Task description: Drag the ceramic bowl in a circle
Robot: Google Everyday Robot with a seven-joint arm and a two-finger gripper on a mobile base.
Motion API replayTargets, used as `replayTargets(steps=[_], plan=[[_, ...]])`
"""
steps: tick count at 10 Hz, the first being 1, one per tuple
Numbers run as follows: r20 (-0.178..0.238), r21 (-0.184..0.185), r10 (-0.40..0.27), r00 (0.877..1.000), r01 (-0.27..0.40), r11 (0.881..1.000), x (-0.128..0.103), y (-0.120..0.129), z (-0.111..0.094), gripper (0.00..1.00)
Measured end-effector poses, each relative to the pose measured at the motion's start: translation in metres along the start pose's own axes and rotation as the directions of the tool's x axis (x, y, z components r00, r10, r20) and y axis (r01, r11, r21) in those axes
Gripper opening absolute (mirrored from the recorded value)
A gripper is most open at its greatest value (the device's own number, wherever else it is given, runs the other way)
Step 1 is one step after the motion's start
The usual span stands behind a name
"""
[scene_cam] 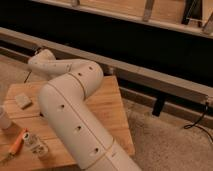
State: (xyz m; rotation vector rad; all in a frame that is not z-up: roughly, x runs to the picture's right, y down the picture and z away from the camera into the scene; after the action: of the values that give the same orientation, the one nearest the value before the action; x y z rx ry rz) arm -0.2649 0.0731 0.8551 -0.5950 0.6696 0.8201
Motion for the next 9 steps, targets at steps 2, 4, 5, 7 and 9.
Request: replayTargets(steps=[2,4,5,7,9], plan=[[-0.002,0.033,-0.119,0.993,0.119,0.992,0.036,0.027,-0.004,0.0],[-0.011,0.047,-0.174,0.985,0.174,0.984,0.08,0.043,0.0,0.0],[-0.021,0.043,-0.182,0.983,0.183,0.982,0.104,0.047,0.007,0.0],[-0.046,0.016,-0.188,0.981,0.189,0.982,0.153,0.058,0.021,0.0],[-0.071,-0.009,-0.175,0.982,0.175,0.985,0.19,0.06,0.035,0.0]])
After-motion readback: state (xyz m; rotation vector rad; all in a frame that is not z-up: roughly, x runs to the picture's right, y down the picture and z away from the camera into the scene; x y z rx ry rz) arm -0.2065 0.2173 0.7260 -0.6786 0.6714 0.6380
